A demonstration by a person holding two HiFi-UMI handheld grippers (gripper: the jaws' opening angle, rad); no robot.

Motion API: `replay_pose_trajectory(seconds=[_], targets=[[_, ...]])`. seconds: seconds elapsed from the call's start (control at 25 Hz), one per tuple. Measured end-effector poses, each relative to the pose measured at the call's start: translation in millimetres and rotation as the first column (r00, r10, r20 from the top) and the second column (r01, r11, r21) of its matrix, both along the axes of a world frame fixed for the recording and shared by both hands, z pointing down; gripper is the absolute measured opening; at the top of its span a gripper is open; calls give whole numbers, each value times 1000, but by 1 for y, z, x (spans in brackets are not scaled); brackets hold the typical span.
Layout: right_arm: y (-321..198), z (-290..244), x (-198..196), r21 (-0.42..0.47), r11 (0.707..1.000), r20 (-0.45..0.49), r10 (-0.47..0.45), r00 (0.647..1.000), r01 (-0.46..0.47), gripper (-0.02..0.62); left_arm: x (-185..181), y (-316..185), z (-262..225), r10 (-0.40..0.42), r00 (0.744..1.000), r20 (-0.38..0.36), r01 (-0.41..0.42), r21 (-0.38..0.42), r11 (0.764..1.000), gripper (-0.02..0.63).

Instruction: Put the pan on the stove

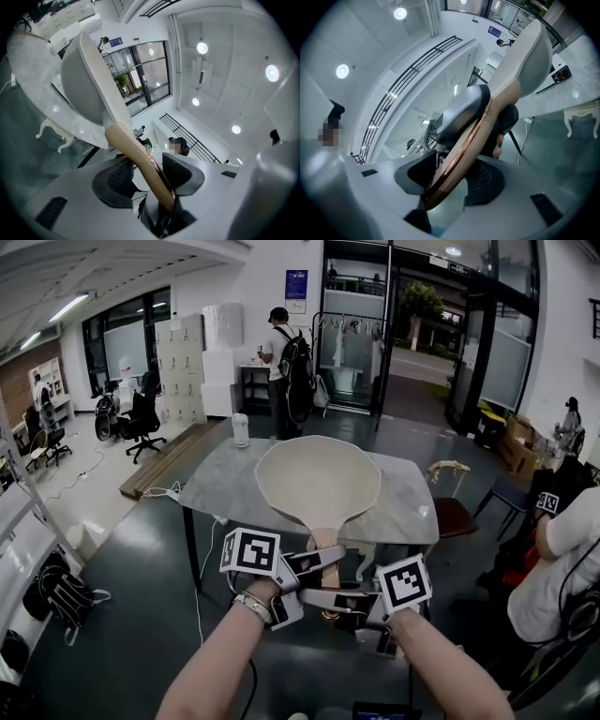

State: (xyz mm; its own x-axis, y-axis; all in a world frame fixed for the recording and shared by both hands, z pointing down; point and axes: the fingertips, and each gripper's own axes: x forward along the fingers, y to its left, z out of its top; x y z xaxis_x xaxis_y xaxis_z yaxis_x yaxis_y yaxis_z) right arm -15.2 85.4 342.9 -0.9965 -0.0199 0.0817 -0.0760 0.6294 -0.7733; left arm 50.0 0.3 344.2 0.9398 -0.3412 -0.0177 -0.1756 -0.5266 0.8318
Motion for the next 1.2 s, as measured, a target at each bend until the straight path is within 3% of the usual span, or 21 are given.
replay_pose_trajectory(seconds=[0.52,1.2], targets=[[-70,12,-13,10,1000,-17,2,1000,-1,195,-13,-70,12,1,1000,-20,-2,-5,1000,202],[-236,26,-24,-33,999,21,14,1000,-13,196,-22,-236,33,4,1000,-7,-5,-58,998,202]])
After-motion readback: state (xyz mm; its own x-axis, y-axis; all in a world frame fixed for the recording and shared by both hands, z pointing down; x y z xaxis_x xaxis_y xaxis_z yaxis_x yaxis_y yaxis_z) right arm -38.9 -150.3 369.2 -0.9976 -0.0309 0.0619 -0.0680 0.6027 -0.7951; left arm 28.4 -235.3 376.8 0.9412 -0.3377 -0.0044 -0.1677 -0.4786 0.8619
